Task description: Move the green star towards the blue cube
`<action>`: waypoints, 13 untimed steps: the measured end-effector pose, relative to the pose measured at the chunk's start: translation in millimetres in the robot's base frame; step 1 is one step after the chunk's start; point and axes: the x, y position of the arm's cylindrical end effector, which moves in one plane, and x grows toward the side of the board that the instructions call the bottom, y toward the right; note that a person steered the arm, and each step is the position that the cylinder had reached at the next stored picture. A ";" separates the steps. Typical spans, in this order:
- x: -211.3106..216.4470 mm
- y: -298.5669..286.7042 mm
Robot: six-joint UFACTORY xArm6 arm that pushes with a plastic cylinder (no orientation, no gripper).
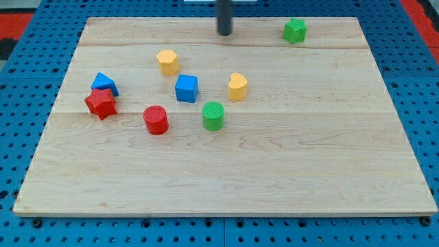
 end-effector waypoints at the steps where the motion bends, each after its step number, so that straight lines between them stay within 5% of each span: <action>1: -20.2 48.4; 3: 1.1 134.4; 6: 62.9 -1.2; 9: 95.1 -50.5; 11: 129.6 -51.0; 13: 79.4 -16.5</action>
